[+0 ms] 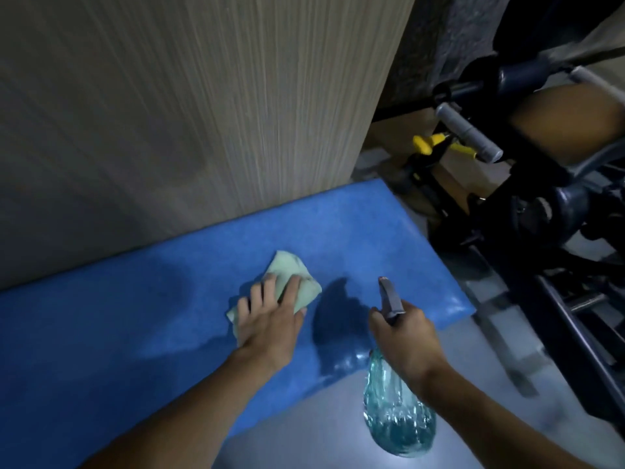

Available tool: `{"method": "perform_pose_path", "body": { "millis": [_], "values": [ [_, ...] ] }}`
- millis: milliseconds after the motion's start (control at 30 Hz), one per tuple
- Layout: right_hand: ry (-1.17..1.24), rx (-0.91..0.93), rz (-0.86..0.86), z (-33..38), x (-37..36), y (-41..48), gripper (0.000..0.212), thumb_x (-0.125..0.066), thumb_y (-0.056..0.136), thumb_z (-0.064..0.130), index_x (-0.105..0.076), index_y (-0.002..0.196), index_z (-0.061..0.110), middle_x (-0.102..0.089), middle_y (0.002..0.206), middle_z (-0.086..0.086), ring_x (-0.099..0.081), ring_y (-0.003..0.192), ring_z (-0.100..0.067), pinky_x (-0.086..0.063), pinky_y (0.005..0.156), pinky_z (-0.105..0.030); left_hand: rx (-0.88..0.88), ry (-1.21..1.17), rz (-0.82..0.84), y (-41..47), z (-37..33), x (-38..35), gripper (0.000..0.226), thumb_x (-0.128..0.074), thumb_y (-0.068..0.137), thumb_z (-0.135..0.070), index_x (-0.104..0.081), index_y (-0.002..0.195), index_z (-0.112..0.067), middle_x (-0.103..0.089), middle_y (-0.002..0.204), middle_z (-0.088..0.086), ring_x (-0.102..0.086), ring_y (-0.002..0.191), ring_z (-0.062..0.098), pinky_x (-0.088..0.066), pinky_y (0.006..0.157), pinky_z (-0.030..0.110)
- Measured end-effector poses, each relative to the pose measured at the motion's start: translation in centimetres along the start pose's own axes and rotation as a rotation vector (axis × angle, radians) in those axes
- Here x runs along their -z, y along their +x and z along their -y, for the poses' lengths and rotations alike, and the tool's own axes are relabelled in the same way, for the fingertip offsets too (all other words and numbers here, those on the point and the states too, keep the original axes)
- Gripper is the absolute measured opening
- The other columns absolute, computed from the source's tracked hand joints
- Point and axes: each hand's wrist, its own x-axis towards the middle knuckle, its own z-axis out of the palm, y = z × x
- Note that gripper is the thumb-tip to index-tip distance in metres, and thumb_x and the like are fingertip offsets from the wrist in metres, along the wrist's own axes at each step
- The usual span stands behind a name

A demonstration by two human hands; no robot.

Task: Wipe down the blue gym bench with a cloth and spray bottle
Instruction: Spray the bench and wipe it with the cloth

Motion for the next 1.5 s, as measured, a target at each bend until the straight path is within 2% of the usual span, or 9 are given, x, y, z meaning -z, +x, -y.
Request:
{"method": "perform_pose_path", "body": {
  "millis": [133,333,533,667,800,1000,1167,1333,1500],
  "values": [
    [-0.095,0.038,0.083,-0.4,-0.4,-1.7,0.016,-0.058,0.085,0.025,-0.052,0.076,0.013,-0.058,0.07,-0.008,-0.058,0.075,-0.036,-0.05,0.067,-0.04,0.002,0.025,-0.022,-1.6,1.7,-0.2,0.056,-0.04,0.087,-0.056,-0.059,0.134,-0.03,-0.054,0.131,0.007,-0.047,0.109,0.031,-0.034,0.084,0.046],
    [0.055,0.045,0.227,1.9,-3.4,-5.0,0.018,-0.059,0.074,0.024,-0.056,0.08,0.007,-0.055,0.064,-0.002,-0.052,0.06,-0.025,-0.053,0.067,-0.048,0.136,-0.043,-0.018,-6.3,7.0,0.0,0.058,-0.034,0.09,-0.053,-0.061,0.133,-0.024,-0.048,0.137,0.015,-0.047,0.119,0.041,-0.038,0.09,0.057],
    [-0.128,0.116,0.194,5.3,-8.7,-7.4,0.022,-0.054,0.087,0.02,-0.063,0.105,0.012,-0.05,0.067,-0.005,-0.05,0.067,-0.029,-0.038,0.06,-0.031,0.183,-0.01,-0.028,-11.2,14.2,-0.5,0.053,-0.031,0.094,-0.053,-0.049,0.139,-0.032,-0.039,0.141,0.006,-0.043,0.126,0.041,-0.034,0.095,0.059],
    [-0.033,0.127,0.246,6.4,-11.5,-9.8,0.006,-0.056,0.085,0.017,-0.058,0.085,0.012,-0.046,0.062,-0.003,-0.041,0.056,-0.023,-0.035,0.052,-0.031,0.264,-0.036,-0.028,-13.9,17.9,-0.7,0.053,-0.03,0.093,-0.054,-0.048,0.139,-0.034,-0.038,0.139,0.004,-0.044,0.125,0.039,-0.031,0.096,0.056],
    [0.0,0.176,0.319,8.5,-14.4,-12.5,0.018,-0.058,0.083,0.014,-0.048,0.068,0.014,-0.04,0.055,0.001,-0.035,0.051,-0.019,-0.03,0.052,-0.028,0.36,-0.082,-0.01,-16.7,21.7,-0.6,0.053,-0.03,0.093,-0.054,-0.047,0.139,-0.036,-0.038,0.139,0.003,-0.042,0.127,0.038,-0.033,0.099,0.058],
    [-0.095,0.229,0.353,12.0,-19.9,-16.5,0.009,-0.058,0.082,0.017,-0.057,0.074,0.013,-0.052,0.064,-0.006,-0.044,0.05,-0.021,-0.035,0.049,-0.027,0.464,-0.076,0.05,-20.5,27.9,-0.8,0.057,-0.022,0.091,-0.058,-0.034,0.143,-0.039,-0.03,0.144,0.002,-0.034,0.132,0.036,-0.029,0.103,0.059],
    [-0.113,0.264,0.463,14.3,-23.8,-19.0,0.01,-0.058,0.083,0.018,-0.061,0.085,0.009,-0.042,0.055,0.001,-0.039,0.049,-0.02,-0.034,0.054,-0.029,0.527,-0.062,0.079,-23.4,32.1,-0.4,0.06,-0.009,0.092,-0.06,-0.014,0.149,-0.045,-0.011,0.152,-0.003,-0.015,0.141,0.031,-0.017,0.11,0.054],
    [-0.125,0.311,0.583,17.1,-27.9,-22.0,0.015,-0.057,0.08,0.016,-0.046,0.069,0.018,-0.038,0.056,0.003,-0.043,0.054,-0.029,-0.035,0.057,-0.029,0.586,-0.059,0.045,-27.0,36.2,-0.4,0.054,-0.028,0.095,-0.055,-0.034,0.146,-0.038,-0.031,0.149,0.003,-0.032,0.135,0.034,-0.023,0.103,0.058],
    [-0.192,0.392,0.607,19.5,-32.1,-25.3,0.03,-0.055,0.081,0.021,-0.057,0.102,0.043,-0.058,0.08,-0.002,-0.067,0.074,-0.031,-0.059,0.075,-0.041,0.684,-0.058,0.013,-32.1,40.3,0.0,0.055,-0.036,0.089,-0.052,-0.047,0.139,-0.033,-0.042,0.143,0.006,-0.041,0.129,0.034,-0.026,0.099,0.054]
  ]
}}
